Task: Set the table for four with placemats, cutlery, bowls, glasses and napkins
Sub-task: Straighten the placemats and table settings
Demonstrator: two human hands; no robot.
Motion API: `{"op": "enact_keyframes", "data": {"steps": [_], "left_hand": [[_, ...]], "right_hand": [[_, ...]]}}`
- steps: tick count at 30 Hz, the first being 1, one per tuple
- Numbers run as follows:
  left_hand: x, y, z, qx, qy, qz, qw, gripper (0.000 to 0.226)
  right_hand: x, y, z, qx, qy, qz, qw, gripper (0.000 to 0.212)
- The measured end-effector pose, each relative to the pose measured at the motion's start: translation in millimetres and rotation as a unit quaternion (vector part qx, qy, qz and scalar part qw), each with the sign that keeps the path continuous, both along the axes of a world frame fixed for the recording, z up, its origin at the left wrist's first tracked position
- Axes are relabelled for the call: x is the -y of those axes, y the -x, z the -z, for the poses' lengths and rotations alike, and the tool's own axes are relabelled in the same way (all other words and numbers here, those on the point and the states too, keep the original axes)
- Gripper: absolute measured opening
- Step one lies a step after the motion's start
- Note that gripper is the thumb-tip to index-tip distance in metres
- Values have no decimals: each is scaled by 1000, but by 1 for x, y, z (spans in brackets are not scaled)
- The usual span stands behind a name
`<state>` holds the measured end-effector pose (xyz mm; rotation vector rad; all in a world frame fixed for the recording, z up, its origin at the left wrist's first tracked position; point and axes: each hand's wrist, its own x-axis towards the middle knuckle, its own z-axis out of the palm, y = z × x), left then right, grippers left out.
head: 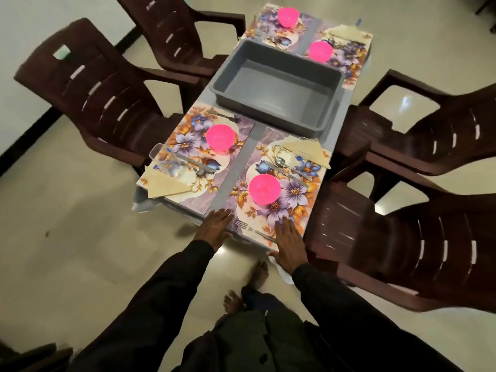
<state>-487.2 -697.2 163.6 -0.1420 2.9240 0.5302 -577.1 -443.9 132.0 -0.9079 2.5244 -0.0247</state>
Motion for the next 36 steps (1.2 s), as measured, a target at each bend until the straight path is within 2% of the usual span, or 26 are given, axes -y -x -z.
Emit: {"op": "enact_keyframes", "data": {"steps": [9, 15, 20, 30, 36], "left_hand": [[18, 38, 48, 68, -20, 91, 993, 81], [18, 30, 56, 55, -9, 127, 990, 85], [23, 32, 54, 69, -4, 131, 989, 82], [36, 36, 46, 42, -6, 148, 988, 80], [32, 33, 41, 46, -13, 150, 987, 81]], "right_hand": [[0, 6, 19, 1, -3, 27, 1000, 110], [-12, 3, 20, 11, 7, 47, 999, 111], [-17, 7, 22, 20, 35, 52, 998, 109], [-9, -2, 19, 24, 88, 92, 992, 112], [-14, -9, 20, -3, 108, 93, 990, 108]]}}
